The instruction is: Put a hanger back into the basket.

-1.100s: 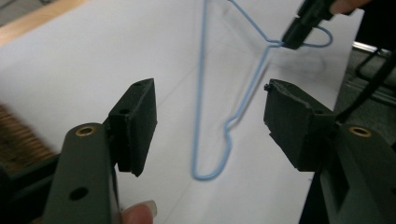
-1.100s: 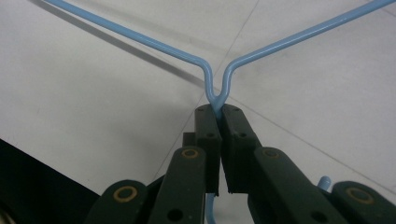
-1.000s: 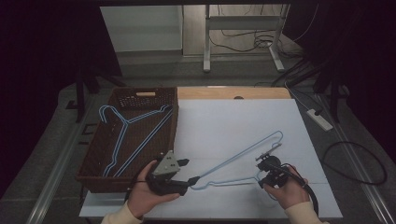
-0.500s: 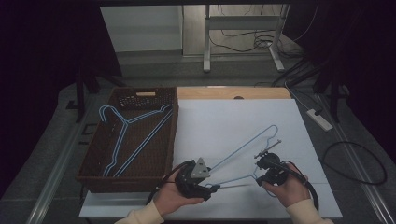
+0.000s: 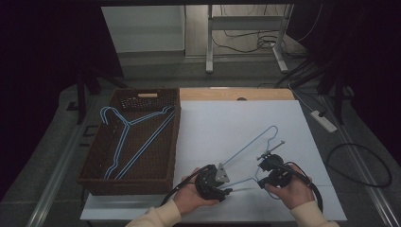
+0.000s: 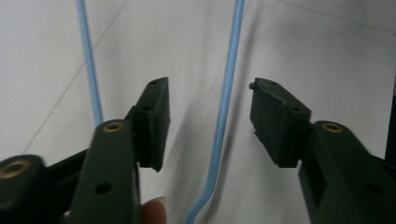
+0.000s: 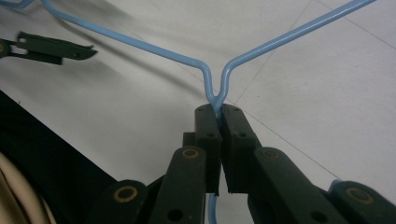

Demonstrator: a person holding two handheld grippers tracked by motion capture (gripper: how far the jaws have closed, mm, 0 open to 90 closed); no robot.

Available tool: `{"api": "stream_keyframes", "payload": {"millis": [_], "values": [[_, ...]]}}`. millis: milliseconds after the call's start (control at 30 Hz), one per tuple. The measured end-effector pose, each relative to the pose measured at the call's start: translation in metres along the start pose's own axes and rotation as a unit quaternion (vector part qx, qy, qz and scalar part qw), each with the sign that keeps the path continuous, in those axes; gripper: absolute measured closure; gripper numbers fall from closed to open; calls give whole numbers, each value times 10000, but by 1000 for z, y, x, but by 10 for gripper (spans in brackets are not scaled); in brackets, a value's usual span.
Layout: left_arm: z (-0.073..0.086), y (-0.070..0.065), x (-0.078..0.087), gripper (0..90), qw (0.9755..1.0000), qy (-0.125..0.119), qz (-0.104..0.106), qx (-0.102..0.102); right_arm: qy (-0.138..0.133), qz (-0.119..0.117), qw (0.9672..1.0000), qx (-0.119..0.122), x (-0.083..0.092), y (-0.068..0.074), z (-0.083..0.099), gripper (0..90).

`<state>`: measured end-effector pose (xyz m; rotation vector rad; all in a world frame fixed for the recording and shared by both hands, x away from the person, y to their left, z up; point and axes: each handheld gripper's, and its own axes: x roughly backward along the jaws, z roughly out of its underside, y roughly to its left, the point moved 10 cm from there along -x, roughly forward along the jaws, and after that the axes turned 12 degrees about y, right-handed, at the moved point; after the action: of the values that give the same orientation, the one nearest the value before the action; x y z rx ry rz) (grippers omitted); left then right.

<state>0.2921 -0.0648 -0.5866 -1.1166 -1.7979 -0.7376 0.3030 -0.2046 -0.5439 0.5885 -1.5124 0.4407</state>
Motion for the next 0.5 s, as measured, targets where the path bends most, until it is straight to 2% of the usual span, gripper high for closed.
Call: {"api": "stream_keyframes", "payload": {"millis": [133,333,500], "values": [[0,-3,-3,601,9999,83,-7,-99,-3,-44,10000,27,3,2,0,865],[2,-6,-4,833,9995,188,-39,-262,-55,-175,9998,92,5,7,-1,865],[2,-7,0,855,9994,159,-51,-312,-131,-147,9996,179,7,7,-3,860]]}}
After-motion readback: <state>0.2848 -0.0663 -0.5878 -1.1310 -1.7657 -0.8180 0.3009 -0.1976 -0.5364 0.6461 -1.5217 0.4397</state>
